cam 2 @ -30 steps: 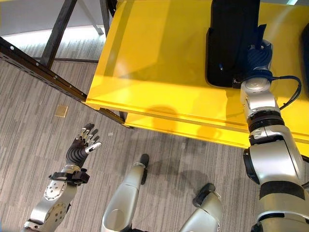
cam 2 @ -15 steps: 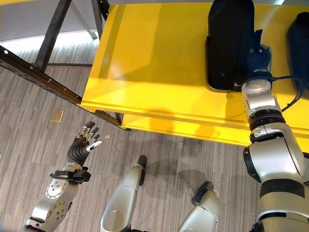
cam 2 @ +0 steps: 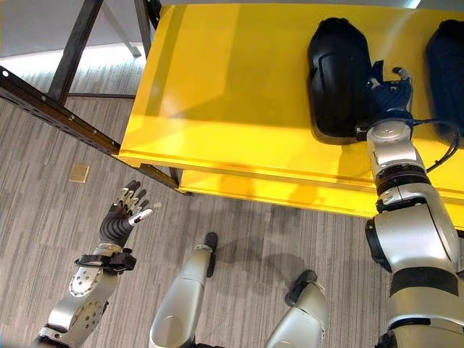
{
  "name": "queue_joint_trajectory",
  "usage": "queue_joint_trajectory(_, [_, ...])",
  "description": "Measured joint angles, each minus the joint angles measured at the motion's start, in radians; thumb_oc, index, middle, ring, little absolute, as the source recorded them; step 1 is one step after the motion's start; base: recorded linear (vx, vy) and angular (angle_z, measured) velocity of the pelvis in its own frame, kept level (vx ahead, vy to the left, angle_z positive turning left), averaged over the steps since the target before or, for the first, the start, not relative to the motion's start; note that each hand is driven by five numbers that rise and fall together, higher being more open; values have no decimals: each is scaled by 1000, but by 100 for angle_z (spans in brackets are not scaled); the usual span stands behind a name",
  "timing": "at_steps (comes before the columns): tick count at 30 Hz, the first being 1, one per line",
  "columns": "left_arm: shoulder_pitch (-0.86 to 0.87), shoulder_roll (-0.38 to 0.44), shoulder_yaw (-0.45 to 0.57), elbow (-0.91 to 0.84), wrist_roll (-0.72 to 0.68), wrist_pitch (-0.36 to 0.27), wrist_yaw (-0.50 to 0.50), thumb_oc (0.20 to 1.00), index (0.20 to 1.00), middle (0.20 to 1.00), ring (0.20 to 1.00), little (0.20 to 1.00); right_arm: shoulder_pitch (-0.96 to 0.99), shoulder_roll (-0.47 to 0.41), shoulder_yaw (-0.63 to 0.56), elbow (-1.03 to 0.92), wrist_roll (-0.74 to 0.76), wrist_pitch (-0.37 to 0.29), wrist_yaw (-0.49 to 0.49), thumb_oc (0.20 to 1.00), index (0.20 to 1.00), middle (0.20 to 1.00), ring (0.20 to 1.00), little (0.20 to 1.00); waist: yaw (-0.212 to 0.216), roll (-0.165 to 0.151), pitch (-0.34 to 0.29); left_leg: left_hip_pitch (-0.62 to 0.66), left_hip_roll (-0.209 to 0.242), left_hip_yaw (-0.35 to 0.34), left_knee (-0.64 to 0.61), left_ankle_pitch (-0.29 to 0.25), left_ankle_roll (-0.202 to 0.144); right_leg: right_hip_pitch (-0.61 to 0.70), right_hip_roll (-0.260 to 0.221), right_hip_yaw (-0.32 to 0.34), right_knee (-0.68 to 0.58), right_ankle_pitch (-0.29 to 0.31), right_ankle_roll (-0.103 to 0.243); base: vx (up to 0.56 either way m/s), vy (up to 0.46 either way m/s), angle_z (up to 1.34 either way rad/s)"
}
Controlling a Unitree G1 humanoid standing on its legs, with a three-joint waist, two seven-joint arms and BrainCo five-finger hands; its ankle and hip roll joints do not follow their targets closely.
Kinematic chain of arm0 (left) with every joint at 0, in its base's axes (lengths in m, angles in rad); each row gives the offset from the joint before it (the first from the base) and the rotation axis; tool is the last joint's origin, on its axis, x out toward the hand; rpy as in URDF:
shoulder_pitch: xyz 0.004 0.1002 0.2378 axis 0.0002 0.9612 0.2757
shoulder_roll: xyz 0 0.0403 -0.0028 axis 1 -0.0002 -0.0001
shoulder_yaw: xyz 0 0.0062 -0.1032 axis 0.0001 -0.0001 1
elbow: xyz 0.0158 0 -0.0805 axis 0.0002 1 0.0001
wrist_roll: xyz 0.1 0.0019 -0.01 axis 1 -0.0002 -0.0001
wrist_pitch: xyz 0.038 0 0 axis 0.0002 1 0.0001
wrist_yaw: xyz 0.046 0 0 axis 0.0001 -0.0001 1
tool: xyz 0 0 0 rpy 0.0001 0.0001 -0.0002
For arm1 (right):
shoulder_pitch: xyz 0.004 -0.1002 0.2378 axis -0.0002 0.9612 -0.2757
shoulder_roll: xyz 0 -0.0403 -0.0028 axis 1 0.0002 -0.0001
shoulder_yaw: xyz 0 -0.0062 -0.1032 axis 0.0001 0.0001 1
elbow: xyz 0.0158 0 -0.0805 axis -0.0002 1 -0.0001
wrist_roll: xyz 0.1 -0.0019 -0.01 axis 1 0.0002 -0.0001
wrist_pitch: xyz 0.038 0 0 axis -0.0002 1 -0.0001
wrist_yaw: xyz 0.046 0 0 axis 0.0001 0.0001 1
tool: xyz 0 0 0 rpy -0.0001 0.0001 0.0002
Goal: Move parts from the plastic box to the shelf.
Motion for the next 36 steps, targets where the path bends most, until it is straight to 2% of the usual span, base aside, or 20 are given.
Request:
queue_joint_trajectory(16, [-4, 0, 0, 3, 0, -11, 17, 1000, 1000, 1000, 1000, 1000, 0, 2, 0, 0, 14, -1, -2, 1000, 1000, 1000, 1000, 1000, 0, 0, 0, -8, -1, -2, 9, -1, 1, -1, 0, -3, -2, 1, 0, 0, 0, 0])
queue_joint_trajectory(26, [-19, 0, -3, 3, -2, -11, 18, 1000, 1000, 1000, 1000, 1000, -1, 5, -15, -36, 82, -9, -8, 1000, 1000, 1000, 1000, 1000, -3, -5, -1, -8, 0, -2, 9, -1, 2, 1, 4, -2, -13, 10, 2, 0, 1, 0])
queue_joint_trajectory(36, [-23, 2, -3, 14, -2, -11, 19, 1000, 1000, 1000, 1000, 1000, 0, 116, -125, -31, 169, -13, -21, 1000, 1000, 1000, 1000, 1000, -1, -7, -2, 20, 1, 10, 9, -8, 15, 49, 15, -5, -71, 40, 8, 1, 3, -2])
